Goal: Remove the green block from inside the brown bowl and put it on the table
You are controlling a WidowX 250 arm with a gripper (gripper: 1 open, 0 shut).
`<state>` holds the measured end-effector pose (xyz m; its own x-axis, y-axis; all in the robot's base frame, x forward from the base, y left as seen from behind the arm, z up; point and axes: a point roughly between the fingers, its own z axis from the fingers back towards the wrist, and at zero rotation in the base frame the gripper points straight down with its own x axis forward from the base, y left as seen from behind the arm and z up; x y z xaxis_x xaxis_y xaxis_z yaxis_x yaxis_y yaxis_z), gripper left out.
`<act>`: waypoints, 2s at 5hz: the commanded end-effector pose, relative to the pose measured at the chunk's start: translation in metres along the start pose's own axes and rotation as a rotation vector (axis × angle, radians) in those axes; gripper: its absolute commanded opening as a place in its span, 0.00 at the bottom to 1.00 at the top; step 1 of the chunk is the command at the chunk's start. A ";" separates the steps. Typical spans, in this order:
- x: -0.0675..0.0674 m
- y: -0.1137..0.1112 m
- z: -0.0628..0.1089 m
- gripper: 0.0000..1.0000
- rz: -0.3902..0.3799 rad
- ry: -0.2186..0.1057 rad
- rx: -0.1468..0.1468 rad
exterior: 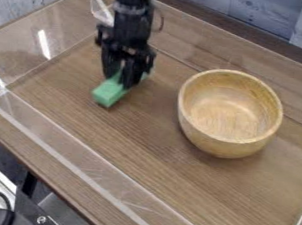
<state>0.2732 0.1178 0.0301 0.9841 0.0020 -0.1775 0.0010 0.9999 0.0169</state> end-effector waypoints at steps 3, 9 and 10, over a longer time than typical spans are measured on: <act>0.002 0.005 0.024 0.00 0.021 -0.077 0.013; 0.003 0.009 0.007 0.00 0.039 -0.053 -0.015; 0.003 0.010 0.004 0.00 0.042 -0.049 -0.020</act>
<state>0.2738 0.1210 0.0281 0.9875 0.0254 -0.1555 -0.0266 0.9996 -0.0057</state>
